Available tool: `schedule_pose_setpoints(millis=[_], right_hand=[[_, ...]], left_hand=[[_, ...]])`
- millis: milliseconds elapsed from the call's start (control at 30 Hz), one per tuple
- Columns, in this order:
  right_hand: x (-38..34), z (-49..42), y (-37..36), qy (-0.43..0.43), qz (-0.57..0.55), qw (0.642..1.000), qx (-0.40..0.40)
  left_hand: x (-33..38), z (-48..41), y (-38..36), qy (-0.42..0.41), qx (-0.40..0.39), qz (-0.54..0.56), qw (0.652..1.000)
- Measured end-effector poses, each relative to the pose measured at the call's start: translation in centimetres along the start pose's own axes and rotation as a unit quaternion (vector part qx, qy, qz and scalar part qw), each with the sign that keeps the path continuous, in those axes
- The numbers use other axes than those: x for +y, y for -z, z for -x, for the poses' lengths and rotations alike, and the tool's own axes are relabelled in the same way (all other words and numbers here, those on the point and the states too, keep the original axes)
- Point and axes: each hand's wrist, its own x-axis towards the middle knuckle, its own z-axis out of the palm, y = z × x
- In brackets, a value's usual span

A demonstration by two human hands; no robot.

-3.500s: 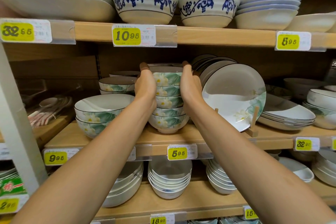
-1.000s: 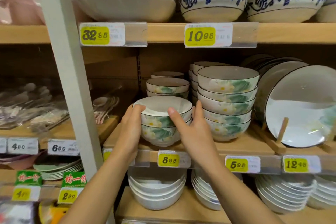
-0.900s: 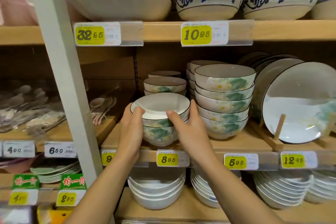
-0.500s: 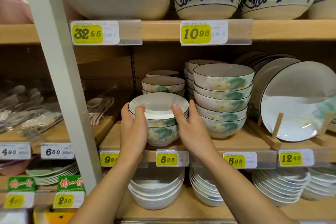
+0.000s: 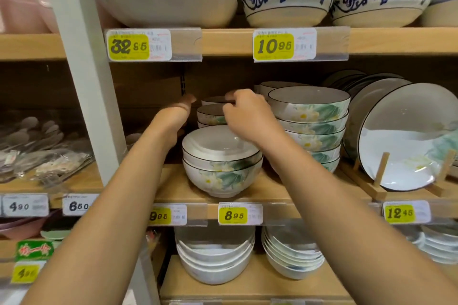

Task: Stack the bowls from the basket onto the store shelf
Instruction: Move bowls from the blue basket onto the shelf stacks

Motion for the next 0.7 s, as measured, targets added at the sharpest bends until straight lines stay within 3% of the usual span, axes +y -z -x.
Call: schedule_pose_setpoints(millis=[100, 233, 700], right_hand=[[0.3, -4.8, -1.1, -0.099, 0.126, 0.983, -0.09], [1.9, -7.2, -2.9, -0.106, 0.157, 0.974, -0.123], [3.9, -8.8, -4.4, -0.098, 0.179, 0.976, -0.08]], left_hand=[[0.7, -2.1, -1.1, 0.02, -0.085, -0.055, 0.995], [-0.5, -3.8, -2.0, -0.01, -0.145, -0.053, 0.988], [-1.2, -6.3, -3.2, -0.049, -0.094, -0.118, 0.987]])
